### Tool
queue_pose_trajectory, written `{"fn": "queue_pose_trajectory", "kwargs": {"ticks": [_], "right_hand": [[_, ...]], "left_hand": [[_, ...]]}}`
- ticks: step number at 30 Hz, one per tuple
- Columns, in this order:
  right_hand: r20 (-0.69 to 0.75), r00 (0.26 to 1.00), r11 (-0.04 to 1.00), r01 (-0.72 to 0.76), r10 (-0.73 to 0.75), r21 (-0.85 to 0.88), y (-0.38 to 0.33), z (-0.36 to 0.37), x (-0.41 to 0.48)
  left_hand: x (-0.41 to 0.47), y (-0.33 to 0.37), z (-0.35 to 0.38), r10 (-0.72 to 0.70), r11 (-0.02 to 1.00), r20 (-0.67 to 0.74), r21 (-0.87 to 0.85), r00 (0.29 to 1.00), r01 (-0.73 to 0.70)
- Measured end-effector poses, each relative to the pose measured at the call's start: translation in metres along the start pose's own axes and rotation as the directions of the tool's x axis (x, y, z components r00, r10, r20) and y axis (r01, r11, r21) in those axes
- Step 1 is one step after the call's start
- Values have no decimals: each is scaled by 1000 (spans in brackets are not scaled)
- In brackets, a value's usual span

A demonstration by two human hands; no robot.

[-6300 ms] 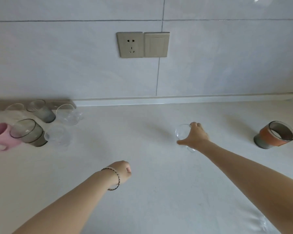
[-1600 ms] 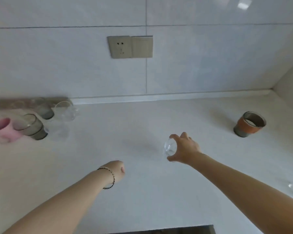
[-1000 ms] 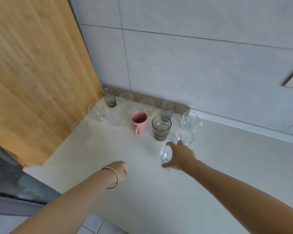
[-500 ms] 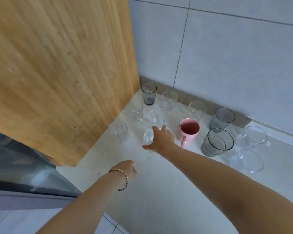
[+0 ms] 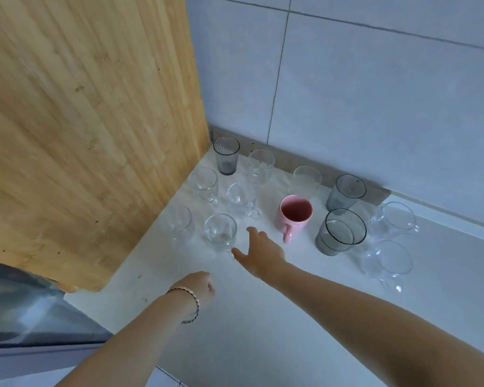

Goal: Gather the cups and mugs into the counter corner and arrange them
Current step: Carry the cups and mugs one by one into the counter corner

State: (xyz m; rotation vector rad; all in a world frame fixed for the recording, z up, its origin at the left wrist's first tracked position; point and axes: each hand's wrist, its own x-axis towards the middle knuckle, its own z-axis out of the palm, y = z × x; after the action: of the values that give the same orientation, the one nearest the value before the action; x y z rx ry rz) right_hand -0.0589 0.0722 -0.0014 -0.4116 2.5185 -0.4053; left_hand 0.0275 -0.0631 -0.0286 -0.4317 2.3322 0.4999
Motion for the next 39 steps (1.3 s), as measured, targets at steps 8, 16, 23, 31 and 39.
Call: {"fn": "queue_pose_trajectory", "kwargs": {"ticks": [8,16,23,31,39], "right_hand": [[195,937,956,-274,289,-103,174,-26,-93],[92,820,812,-572,565,113,353,-46,-251],[30,656,610,-717,754,338,497,-24,-427],[-64,458,433,-775,887,461,619,13,-620],[58,282,235,-880,957,412,665,67,-742]], "left_hand": [[-7,134,16,267,948,56,163,962,-273],[-60,322,87,514,747,205,369,833,-553],[-142,473,205,600,576,319,465,734,-673],[-240,612,353,652,448,418,459,632,-767],[-311,665,456,651,283,557,453,516,-846]]}}
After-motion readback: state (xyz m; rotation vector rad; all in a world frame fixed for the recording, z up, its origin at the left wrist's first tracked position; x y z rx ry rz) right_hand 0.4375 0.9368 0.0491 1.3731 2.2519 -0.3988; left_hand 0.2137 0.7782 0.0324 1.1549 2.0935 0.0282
